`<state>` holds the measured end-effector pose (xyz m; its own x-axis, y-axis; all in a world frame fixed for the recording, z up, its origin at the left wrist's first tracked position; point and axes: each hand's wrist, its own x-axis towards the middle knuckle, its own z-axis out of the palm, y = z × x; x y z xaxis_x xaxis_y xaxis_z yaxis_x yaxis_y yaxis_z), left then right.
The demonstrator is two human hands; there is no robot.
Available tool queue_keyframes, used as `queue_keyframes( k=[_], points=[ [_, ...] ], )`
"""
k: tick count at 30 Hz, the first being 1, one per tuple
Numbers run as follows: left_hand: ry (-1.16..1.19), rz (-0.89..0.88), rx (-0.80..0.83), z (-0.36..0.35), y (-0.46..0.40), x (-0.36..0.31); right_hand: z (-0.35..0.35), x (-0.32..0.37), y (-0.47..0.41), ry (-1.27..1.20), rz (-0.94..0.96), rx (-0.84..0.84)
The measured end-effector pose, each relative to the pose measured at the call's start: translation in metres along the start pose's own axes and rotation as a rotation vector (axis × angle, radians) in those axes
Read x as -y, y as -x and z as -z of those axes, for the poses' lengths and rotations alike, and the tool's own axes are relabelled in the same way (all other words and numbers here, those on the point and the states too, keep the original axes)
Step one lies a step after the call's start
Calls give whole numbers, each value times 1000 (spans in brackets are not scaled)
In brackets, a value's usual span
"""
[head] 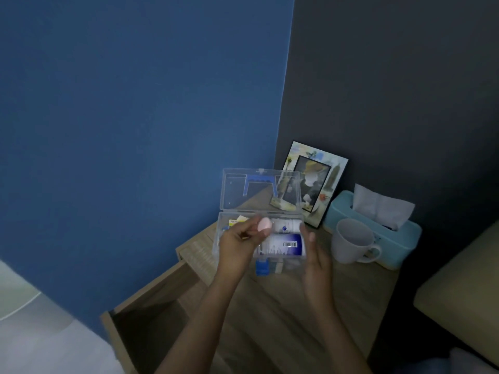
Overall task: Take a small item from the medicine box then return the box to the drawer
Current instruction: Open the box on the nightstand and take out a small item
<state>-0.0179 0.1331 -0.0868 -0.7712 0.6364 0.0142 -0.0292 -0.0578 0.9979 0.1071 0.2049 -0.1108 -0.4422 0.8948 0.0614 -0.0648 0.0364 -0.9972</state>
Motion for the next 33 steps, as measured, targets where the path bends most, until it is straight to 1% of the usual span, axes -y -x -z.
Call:
queue_keyframes(
  k=[2, 4, 7, 11, 17, 24, 28, 33],
  points=[
    [139, 57, 53, -4, 31, 1, -5, 1, 14, -74, -8, 23],
    [215, 55, 106, -6, 61, 7, -8, 0, 33, -140, -42, 32],
    [254, 54, 161, -9, 96, 22, -3, -10, 65, -132, -60, 8],
    [267, 100, 155, -11, 117, 38, 11, -18, 91, -130, -78, -9],
    [168, 118, 185, -14, 132, 50, 31, -25, 107, -93, -82, -15],
    [94, 121, 187, -14, 133, 57, 33, -30, 109, -54, -69, 29],
    [-12, 78, 166, -17, 132, 60, 32, -35, 110, 5, -46, 29],
    [-187, -50, 196, -23, 132, 63, 33, -35, 109, 34, -21, 23]
  ],
)
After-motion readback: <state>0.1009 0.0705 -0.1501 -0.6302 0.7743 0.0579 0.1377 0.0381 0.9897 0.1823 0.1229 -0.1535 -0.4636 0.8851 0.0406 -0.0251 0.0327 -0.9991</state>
